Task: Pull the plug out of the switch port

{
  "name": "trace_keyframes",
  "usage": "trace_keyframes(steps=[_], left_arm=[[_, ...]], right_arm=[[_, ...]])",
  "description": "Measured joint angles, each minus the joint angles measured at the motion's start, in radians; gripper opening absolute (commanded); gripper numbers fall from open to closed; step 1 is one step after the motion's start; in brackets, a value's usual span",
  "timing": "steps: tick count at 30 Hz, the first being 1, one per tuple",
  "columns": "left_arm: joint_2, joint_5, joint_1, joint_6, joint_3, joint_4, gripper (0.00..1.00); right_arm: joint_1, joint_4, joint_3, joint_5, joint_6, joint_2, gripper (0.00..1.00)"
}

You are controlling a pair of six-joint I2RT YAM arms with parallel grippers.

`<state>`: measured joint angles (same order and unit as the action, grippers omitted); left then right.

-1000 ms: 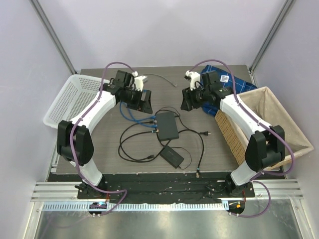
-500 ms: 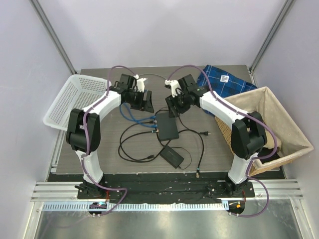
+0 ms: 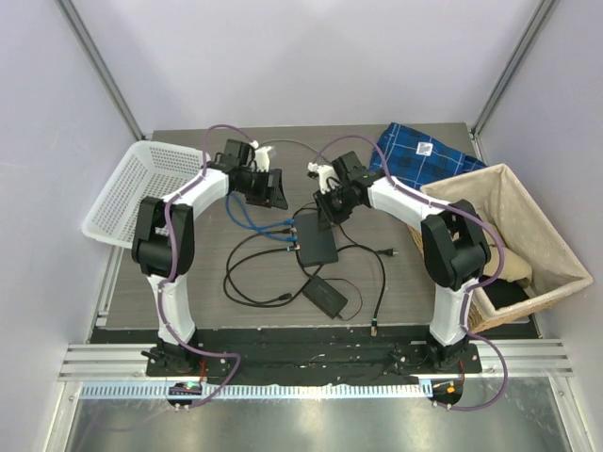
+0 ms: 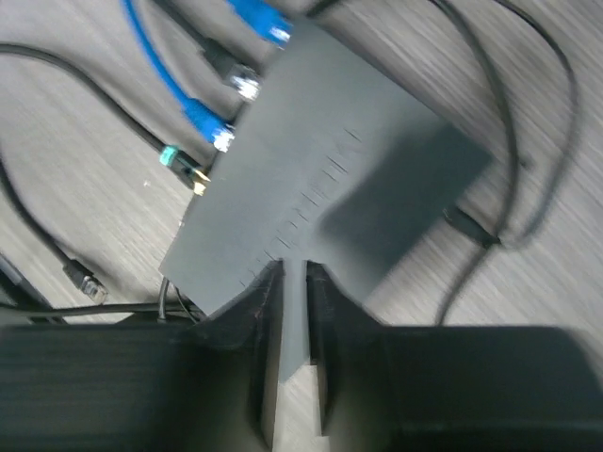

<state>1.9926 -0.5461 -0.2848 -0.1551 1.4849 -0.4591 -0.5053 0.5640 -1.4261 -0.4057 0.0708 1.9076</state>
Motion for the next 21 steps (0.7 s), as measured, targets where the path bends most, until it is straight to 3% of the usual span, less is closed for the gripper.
trace_keyframes(steps=[6,21], left_arm=[[0.006,0.003,0.021,-0.027,-0.002,0.001,0.69],[0.029,-0.023,0.021,-0.016,-0.048,0.006,0.69]], right_arm=[[-0.034,-0.034,-0.004,-0.046,0.043,0.047,0.01],[-0.125,-0.132,0.021,0.045,0.145,0.075,0.01]])
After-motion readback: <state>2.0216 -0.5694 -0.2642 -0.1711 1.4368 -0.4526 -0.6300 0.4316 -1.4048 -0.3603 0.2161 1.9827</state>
